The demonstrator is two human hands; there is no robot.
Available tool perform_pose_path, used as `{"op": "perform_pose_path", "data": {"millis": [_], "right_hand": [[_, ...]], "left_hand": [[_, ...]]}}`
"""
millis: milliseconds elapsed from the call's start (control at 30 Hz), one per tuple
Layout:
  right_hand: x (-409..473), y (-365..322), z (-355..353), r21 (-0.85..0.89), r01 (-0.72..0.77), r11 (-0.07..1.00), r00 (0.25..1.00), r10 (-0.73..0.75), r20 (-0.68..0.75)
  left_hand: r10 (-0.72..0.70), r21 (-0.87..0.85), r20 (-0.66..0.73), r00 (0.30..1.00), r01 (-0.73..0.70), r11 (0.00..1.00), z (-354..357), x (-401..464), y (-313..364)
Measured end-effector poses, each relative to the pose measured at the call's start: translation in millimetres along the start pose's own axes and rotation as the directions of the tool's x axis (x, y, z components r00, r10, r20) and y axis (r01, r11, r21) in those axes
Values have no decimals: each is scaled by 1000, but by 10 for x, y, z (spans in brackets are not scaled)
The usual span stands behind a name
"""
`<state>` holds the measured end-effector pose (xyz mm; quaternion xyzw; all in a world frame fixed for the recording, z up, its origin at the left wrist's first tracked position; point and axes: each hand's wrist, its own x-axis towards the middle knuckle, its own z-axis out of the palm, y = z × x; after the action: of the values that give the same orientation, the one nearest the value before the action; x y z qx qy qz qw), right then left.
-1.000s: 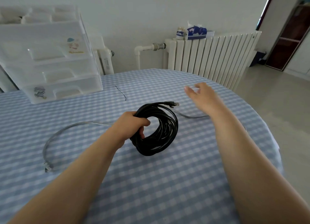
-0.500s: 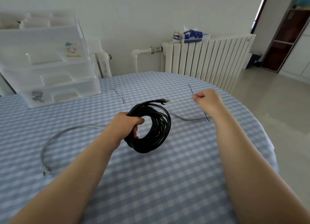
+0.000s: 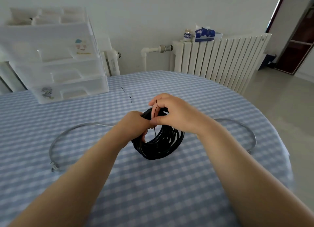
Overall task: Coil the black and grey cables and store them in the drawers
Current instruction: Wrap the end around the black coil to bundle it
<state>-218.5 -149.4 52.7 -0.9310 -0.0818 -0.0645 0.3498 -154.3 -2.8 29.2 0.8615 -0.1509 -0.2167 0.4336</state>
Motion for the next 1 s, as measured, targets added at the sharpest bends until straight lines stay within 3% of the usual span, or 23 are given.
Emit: {"op": "perform_pose_path", "data": {"millis": [233, 433, 600, 800, 1000], "right_hand": [[26, 52, 50, -15, -4, 1000, 998, 3, -63], [8, 54, 47, -71, -92, 993, 991, 98, 93], [-15, -19, 75, -236, -37, 971, 985, 76, 156], [-11, -23, 143, -321, -45, 946, 992, 81, 100], [14, -45, 203, -376, 12, 926, 1000, -9, 12]], "left_hand": [[43, -31, 119, 992, -39, 999, -108, -24, -16], [108, 57, 243, 964, -125, 991, -162, -78, -23], [139, 71, 320, 937, -170, 983, -195, -141, 18], [114, 40, 225, 968, -126, 991, -168, -111, -3], [119, -46, 104, 987, -115, 992, -171, -122, 13]]}}
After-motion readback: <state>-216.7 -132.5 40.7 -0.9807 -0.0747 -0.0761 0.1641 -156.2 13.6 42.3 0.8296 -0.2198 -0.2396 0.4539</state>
